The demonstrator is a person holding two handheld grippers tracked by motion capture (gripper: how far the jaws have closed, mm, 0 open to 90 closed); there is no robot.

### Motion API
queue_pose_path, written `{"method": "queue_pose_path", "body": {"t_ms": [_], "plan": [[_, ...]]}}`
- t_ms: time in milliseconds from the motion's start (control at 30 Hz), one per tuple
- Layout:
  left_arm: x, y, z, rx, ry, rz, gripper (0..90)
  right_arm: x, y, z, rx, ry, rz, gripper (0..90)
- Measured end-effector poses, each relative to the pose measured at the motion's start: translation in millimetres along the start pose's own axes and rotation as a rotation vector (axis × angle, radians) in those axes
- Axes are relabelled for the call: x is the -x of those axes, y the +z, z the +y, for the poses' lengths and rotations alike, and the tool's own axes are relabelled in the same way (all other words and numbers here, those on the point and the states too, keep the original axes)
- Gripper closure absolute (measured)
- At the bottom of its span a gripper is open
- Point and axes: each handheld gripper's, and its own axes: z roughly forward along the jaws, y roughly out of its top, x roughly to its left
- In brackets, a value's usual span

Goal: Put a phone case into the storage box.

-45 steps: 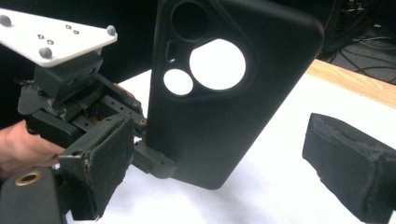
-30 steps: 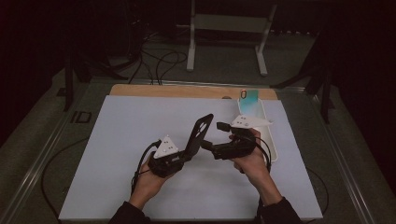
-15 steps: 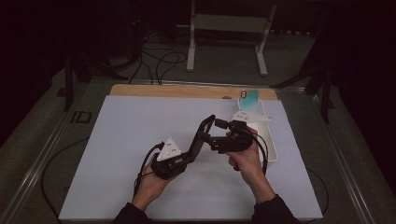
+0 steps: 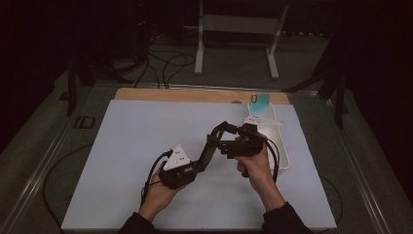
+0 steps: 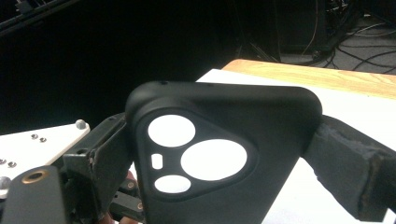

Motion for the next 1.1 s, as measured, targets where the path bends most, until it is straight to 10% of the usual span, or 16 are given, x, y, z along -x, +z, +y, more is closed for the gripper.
{"method": "queue_pose_path", "body": {"t_ms": [900, 1100], "plan": [[0.6, 2.7, -1.1, -0.004, 0.002, -0.001, 80.1, -3.9, -2.4, -1.5, 0.008, -0.026, -0.016, 13.8], [1.0, 4.4, -1.7, -0.024, 0.007, -0.008, 61.2, -4.6, -2.4, -1.4, 0.009, -0.027, -0.018, 13.9]]}}
